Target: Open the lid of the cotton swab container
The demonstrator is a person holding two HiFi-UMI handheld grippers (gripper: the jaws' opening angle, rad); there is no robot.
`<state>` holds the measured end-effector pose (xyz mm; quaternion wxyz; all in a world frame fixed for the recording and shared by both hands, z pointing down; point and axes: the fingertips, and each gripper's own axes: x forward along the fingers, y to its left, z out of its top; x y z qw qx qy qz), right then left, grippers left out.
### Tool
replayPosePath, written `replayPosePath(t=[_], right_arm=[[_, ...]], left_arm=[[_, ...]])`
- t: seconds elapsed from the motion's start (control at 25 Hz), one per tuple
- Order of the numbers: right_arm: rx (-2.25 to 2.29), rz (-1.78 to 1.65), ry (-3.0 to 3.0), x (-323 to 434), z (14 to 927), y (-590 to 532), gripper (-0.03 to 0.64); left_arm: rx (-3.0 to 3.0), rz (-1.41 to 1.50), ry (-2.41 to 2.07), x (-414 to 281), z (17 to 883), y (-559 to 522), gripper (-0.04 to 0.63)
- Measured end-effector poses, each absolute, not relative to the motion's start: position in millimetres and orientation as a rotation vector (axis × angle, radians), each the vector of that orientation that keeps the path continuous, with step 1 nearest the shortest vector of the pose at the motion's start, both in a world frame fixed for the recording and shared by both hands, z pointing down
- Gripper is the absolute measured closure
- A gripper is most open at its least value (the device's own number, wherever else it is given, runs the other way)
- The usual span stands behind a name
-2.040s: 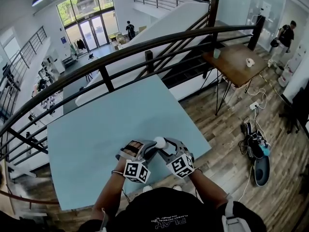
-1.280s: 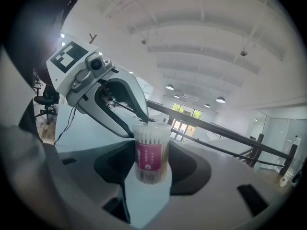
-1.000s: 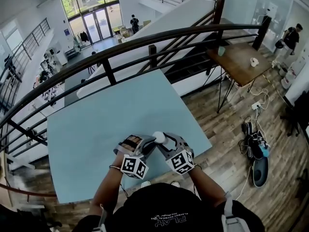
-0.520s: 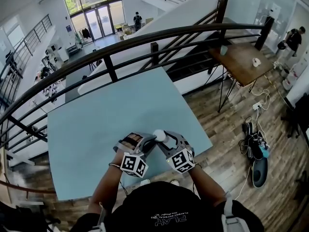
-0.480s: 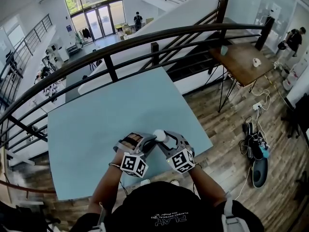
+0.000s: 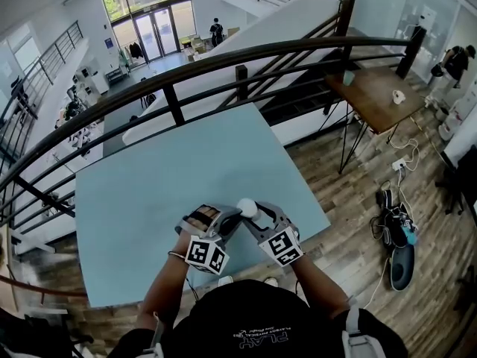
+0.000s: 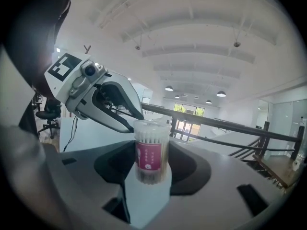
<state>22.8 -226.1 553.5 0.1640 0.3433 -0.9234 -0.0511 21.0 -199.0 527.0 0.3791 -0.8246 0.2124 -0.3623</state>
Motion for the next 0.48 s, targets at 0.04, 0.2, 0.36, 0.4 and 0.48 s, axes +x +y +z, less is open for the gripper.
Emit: replayPosePath(t=[0.04, 0.2, 0.36, 0.4, 0.48], right_arm=[[0.981, -0.141, -2.635, 22.8, 551.4, -225.6, 0.396], [0.976, -0.142, -2.64, 23.5, 549.5, -225.4, 0.395], [0.995, -0.114, -2.649, 26.0, 549.6, -225.3, 0.394], [1.002, -0.106, -2.653, 26.3, 549.4, -224.9, 0.394], [1.007, -0.094, -2.659, 25.5, 548.9, -223.6, 0.394]], left_arm=[[-2.106, -0.923, 0.544, 21.3, 526.1, -198.7, 0.517], [-2.096, -0.92, 0.555, 21.6, 527.4, -199.1, 0.517], [-2.09, -0.906, 0.574, 21.7, 528.0, -198.2, 0.515], [-2.089, -0.902, 0.575, 21.5, 526.8, -197.3, 0.515], [-2.083, -0.9, 0.576, 20.6, 523.1, -195.1, 0.515]])
